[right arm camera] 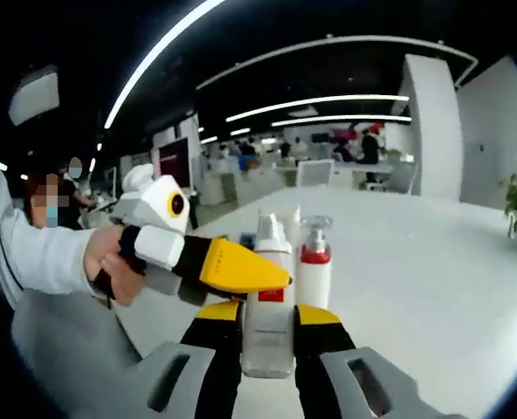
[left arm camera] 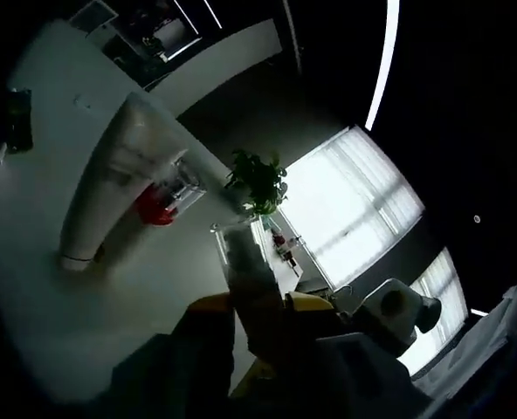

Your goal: Arrange the skincare products in the storage area until every visible bottle or jar stands upright without overlapping.

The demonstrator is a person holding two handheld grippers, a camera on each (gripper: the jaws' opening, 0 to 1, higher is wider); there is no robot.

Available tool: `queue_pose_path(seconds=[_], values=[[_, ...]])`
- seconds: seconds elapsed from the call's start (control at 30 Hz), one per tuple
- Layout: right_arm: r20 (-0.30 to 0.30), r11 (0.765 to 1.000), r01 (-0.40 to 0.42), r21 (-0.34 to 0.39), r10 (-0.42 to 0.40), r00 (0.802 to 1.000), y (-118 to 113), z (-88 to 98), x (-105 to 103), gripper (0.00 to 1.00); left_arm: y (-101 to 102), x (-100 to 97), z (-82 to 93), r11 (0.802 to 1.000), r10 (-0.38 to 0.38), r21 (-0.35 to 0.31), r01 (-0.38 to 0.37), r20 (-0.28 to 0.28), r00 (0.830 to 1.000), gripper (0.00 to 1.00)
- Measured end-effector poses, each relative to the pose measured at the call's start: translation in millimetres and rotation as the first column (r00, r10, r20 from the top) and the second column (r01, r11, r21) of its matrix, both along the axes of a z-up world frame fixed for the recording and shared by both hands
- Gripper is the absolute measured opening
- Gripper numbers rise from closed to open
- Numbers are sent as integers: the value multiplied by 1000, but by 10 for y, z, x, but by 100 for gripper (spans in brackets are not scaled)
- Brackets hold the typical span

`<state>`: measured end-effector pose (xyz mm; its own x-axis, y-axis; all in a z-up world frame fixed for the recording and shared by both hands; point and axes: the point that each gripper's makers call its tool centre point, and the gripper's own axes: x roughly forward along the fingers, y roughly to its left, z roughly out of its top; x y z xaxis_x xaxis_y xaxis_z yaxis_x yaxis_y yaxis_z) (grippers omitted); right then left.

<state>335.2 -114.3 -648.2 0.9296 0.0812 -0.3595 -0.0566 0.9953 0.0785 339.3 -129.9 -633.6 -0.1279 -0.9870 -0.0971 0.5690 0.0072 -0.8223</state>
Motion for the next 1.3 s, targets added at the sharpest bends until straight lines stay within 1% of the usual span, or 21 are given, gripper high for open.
queue_pose_path(seconds=[0.17, 0.23, 0.3, 0.37, 0.43, 0.53, 0.57, 0.6, 0.63, 0.73, 0.83, 0.87, 0.9, 0.93, 0.97, 1.0, 1.1, 1.17, 1.2, 1.23, 1.3], values=[[-39, 998, -29, -62, 27, 999, 39, -102, 3, 15, 26, 8, -63, 1000, -11, 8, 11, 66, 998, 16], [-59, 997, -43, -59, 39, 997, 58, -135, -12, 16, 40, 21, -91, 1000, -12, 19, 10, 90, 996, 16], [-78, 997, -58, -54, 54, 995, 70, -173, -51, 15, 50, 105, -109, 1000, 18, 21, -21, 131, 991, 16], [-93, 997, -59, -57, 54, 994, 43, -199, -109, 14, 60, 142, -108, 999, 25, 17, -28, 138, 990, 16], [-107, 998, -50, -39, 46, 993, 10, -211, -166, 15, 70, 189, -131, 999, 35, 21, -39, 171, 985, 16], [-90, 1000, -11, 23, 13, 996, -52, -150, -192, 15, 75, 235, -196, 998, 32, 36, -42, 231, 973, 16], [-78, 999, 12, 41, -9, 997, -97, -115, -188, 14, 87, 236, -246, 998, 20, 60, -38, 271, 962, 16], [-70, 997, 35, 68, -31, 997, -127, -86, -178, 13, 105, 251, -314, 994, 17, 99, -47, 287, 958, 15], [-56, 992, 55, 109, -49, 997, -146, -36, -151, 13, 104, 266, -341, 994, 18, 101, -53, 323, 946, 15], [-44, 991, 35, 130, -29, 999, -111, 29, -68, 16, 90, 216, -369, 994, 4, 103, -40, 322, 947, 15], [-44, 995, 16, 103, -11, 999, -77, 45, 34, 17, 72, 130, -336, 997, -35, 82, 3, 398, 917, 15], [-48, 995, 16, 99, -11, 999, -83, 44, 49, 15, 80, 236, -348, 995, -5, 89, -39, 453, 891, 15], [-48, 995, 9, 100, -4, 999, -91, 50, 68, 15, 93, 182, -341, 995, -19, 96, -25, 429, 903, 15], [-50, 994, 7, 110, -2, 999, -92, 52, 70, 16, 100, 218, -313, 996, -6, 84, -36, 451, 893, 15], [-30, 990, 1, 142, 3, 1000, -76, 90, 93, 17, 109, 219, -300, 996, -6, 82, -35, 447, 895, 15], [-30, 985, -5, 172, 10, 1000, -54, 106, 103, 18, 106, 215, -285, 997, -8, 77, -30, 456, 890, 15], [-31, 983, -16, 181, 22, 999, -41, 119, 140, 19, 113, 202, -303, 996, -33, 88, -16, 525, 850, 15], [-46, 987, -26, 159, 33, 998, -35, 94, 161, 18, 112, 176, -316, 995, -41, 96, -12, 537, 842, 15], [-52, 988, -31, 154, 39, 998, -27, 75, 174, 18, 112, 165, -316, 995, -48, 97, -7, 552, 833, 15], [-56, 987, -35, 159, 44, 997, -21, 64, 181, 17, 118, 159, -325, 994, -63, 106, 1, 585, 808, 15], [-63, 984, -39, 172, 51, 997, 0, 40, 195, 18, 115, 197, -309, 995, -65, 101, 0, 638, 768, 15]])
